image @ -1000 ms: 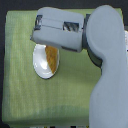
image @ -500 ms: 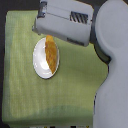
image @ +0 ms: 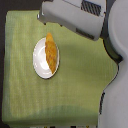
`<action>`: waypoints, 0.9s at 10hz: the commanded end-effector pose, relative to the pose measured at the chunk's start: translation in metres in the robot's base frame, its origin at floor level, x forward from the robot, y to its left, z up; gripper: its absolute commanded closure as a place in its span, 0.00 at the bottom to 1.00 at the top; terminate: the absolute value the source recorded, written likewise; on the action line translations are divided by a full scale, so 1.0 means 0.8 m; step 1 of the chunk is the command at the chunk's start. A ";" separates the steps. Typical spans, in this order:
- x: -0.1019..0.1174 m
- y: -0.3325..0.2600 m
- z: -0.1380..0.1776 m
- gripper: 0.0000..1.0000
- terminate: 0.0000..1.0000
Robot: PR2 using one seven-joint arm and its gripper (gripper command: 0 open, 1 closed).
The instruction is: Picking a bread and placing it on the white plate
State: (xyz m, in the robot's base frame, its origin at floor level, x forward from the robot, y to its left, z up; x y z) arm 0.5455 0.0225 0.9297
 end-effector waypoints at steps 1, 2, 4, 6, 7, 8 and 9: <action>0.019 -0.102 0.017 0.00 0.00; 0.016 -0.132 0.014 0.00 0.00; 0.018 -0.193 0.007 0.00 0.00; 0.018 -0.228 0.002 0.00 0.00; 0.019 -0.243 0.000 0.00 0.00; 0.018 -0.261 0.000 0.00 0.00; 0.014 -0.269 0.001 0.00 0.00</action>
State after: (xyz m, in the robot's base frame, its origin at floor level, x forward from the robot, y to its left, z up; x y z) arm 0.5583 -0.1335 0.9352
